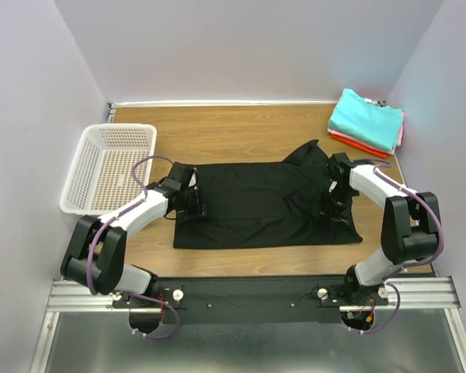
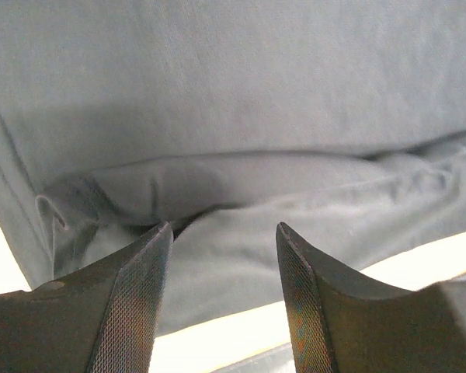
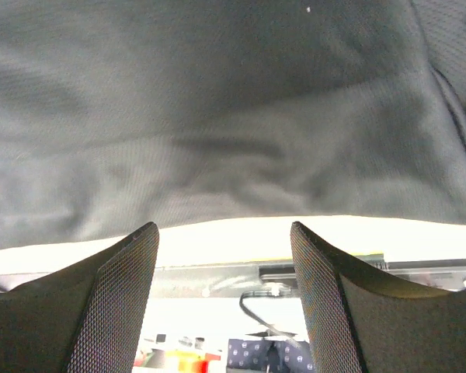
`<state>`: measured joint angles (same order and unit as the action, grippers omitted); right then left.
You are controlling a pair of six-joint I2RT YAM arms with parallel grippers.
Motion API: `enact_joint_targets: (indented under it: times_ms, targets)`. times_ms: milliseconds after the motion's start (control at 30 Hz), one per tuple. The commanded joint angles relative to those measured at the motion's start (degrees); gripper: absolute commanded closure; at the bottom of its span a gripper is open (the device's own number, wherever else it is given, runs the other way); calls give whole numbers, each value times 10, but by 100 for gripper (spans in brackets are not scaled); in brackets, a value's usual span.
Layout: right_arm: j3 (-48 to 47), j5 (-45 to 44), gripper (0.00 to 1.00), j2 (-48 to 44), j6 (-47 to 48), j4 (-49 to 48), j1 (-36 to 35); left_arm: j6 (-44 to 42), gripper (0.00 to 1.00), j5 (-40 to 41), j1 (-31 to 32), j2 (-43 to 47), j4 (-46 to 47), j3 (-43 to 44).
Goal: Fold and stack the t-shirts
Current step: Fold the tshirt
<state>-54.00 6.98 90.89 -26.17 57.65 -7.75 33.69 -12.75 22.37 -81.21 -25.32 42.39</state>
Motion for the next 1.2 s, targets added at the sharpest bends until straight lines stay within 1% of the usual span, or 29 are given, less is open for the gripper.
enact_joint_targets:
  times_ms: [0,100,167,233,267,333,400,433,467,500,533,600,633,667,700,733,800,1000,1167]
  targets:
    - [-77,-8,25,-5,-14,52,4,13,34,7,6,46,-56,48]
    - [-155,-12,25,6,-18,68,3,-8,32,33,5,38,-80,121]
    - [-195,-14,24,21,-19,71,3,-27,31,49,5,5,-94,179]
    - [-263,-19,24,46,-16,70,3,-56,30,67,0,-40,-107,231]
    - [-263,-21,24,56,-13,69,3,-64,30,73,0,-54,-110,247]
    - [-312,-29,24,79,-8,63,4,-77,30,86,-7,-80,-111,277]
    - [-345,-36,24,112,1,51,5,-91,30,91,-14,-112,-104,320]
    - [-379,-39,24,123,2,35,5,-99,30,91,-24,-133,-100,336]
    - [-397,-38,24,150,3,20,7,-101,30,90,-29,-144,-97,366]
    - [-414,-36,24,150,4,20,7,-104,30,88,-35,-155,-97,380]
    - [-437,-32,24,182,4,10,9,-107,30,85,-40,-165,-95,394]
    - [-497,-32,24,211,2,-5,8,-111,30,81,-54,-192,-94,435]
    - [-528,-32,24,241,2,-11,8,-110,30,82,-60,-203,-93,447]
    - [-529,-31,24,255,3,-18,9,-109,30,81,-60,-207,-88,455]
    - [-563,-31,24,272,5,-24,10,-104,30,79,-66,-209,-78,469]
    - [-578,-33,24,302,6,-24,9,-101,30,71,-72,-214,-71,481]
    - [-615,-34,25,331,9,-29,9,-95,30,52,-75,-221,-63,488]
    - [-655,-28,25,413,17,-66,10,-93,30,35,-84,-243,-51,497]
    - [-690,-30,26,449,18,-69,9,-94,30,35,-94,-252,-54,498]
